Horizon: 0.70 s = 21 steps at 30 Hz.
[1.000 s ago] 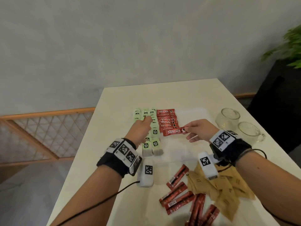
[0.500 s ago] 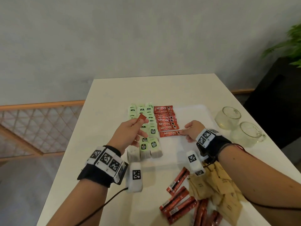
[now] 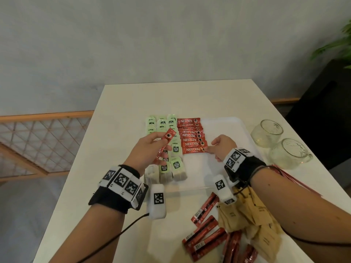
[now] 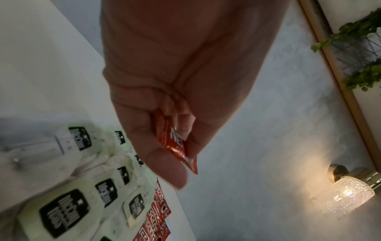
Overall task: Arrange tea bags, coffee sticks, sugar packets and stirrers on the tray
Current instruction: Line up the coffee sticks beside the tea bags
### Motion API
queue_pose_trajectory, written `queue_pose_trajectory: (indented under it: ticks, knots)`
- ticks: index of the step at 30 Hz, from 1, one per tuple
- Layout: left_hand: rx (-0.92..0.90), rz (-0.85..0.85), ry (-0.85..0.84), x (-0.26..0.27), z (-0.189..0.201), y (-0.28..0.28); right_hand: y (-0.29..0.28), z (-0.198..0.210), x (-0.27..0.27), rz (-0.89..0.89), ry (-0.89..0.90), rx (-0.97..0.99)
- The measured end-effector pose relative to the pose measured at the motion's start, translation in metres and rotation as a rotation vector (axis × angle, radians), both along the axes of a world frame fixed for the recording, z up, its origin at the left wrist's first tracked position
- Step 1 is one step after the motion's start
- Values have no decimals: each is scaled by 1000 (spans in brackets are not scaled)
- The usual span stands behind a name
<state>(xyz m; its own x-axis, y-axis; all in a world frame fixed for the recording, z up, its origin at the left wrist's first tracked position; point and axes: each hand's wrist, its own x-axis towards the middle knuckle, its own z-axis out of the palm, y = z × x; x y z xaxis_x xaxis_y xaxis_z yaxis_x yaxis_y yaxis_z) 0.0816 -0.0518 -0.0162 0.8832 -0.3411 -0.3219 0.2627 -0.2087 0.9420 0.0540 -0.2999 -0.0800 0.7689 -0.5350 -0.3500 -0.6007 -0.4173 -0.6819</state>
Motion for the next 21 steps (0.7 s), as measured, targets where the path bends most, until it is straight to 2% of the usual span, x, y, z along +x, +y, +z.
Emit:
queue_pose_trajectory:
  ticks: [5, 8, 10, 13, 18, 21]
  knots:
    - [7, -84, 11, -8, -7, -4, 5, 10, -7, 39, -60, -66]
    - [-7, -81, 2, -16, -7, -11, 15, 31, -19, 109, -239, 193]
    - [-11, -72, -12, -19, -5, -17, 26, 47, -29, 207, -294, 375]
    - [-35, -79, -25, -22, 2, -25, 39, 55, -37, 334, -345, 429]
    - [-139, -141, -32, -30, 3, -12, 31, 54, -44, 199, -477, 422]
    - [-233, -28, 25, -33, 4, -9, 29, 57, -50, 204, -479, 431]
